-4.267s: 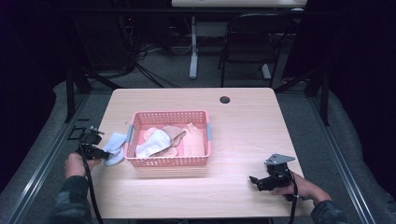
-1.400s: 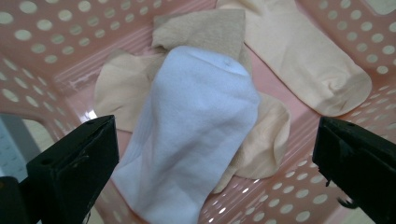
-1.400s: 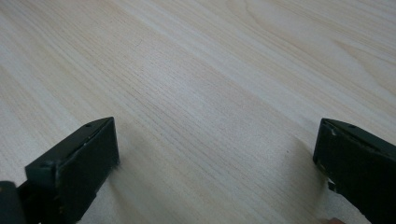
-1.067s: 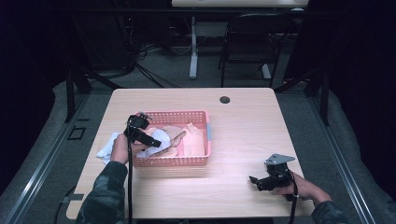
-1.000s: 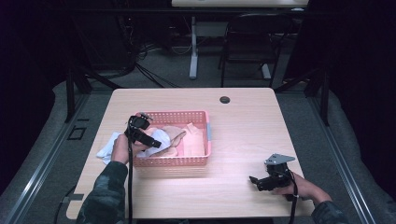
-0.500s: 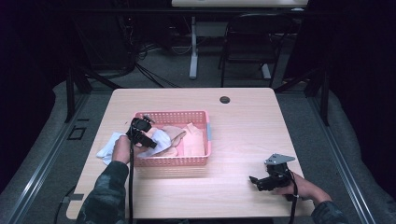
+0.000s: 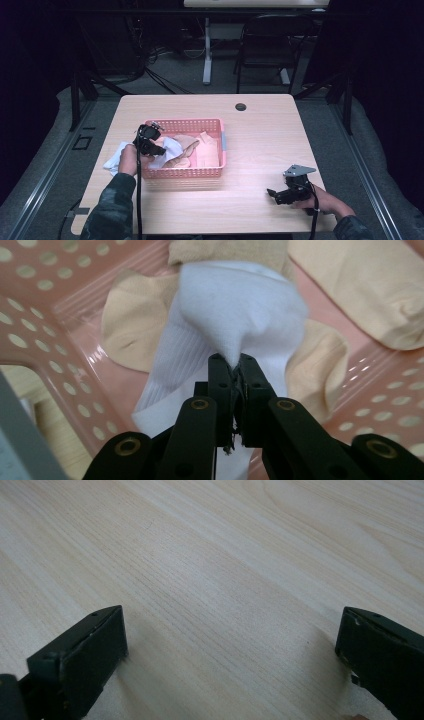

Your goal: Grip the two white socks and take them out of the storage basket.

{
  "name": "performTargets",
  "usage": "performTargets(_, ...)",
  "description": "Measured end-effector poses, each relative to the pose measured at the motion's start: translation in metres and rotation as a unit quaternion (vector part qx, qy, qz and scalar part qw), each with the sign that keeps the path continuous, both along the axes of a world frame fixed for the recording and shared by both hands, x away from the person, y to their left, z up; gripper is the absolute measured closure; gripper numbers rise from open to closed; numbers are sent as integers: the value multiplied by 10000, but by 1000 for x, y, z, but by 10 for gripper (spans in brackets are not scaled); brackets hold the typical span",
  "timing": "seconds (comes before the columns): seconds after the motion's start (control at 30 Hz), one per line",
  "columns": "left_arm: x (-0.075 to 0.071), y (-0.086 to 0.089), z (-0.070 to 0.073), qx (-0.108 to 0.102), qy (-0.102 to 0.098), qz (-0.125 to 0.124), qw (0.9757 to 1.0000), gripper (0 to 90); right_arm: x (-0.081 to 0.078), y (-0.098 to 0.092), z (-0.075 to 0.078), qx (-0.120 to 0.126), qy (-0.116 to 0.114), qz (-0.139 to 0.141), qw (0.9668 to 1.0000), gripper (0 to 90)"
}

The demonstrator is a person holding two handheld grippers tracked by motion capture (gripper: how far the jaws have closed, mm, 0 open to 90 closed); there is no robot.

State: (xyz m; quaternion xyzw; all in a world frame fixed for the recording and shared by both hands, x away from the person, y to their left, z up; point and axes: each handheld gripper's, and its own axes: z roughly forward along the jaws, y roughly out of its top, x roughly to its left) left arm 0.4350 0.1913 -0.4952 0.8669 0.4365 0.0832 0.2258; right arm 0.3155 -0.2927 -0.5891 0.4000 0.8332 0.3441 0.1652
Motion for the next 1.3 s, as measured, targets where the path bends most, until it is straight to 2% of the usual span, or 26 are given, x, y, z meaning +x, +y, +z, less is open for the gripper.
performTargets(0.17, -1, 1, 24, -131, -146, -147, 9997, 862, 0, 0, 0, -26, -13, 0, 10000, 0)
performTargets(0.3, -2, 2, 36, -186, -201, -203, 9994, 862, 0, 0, 0, -2, 0, 2, 10000, 0)
performTargets(0.43, -3, 6, 45, -348, -224, -224, 9989, 862, 0, 0, 0, -5, -1, 2, 10000, 0)
performTargets(0.7, -8, 8, 68, -331, -404, -325, 9981, 862, 0, 0, 0, -2, -3, 2, 10000, 0)
performTargets(0.83, -10, 9, 78, -424, -495, -342, 9973, 861, 0, 0, 0, -4, -2, 1, 10000, 0)
performTargets(0.93, -10, 11, 85, -419, -532, -354, 9971, 862, 0, 0, 0, -3, 0, 2, 10000, 0)
performTargets(1.3, -13, 21, 111, -408, -704, -264, 9963, 862, 0, 0, 0, -3, -1, 0, 10000, 0)
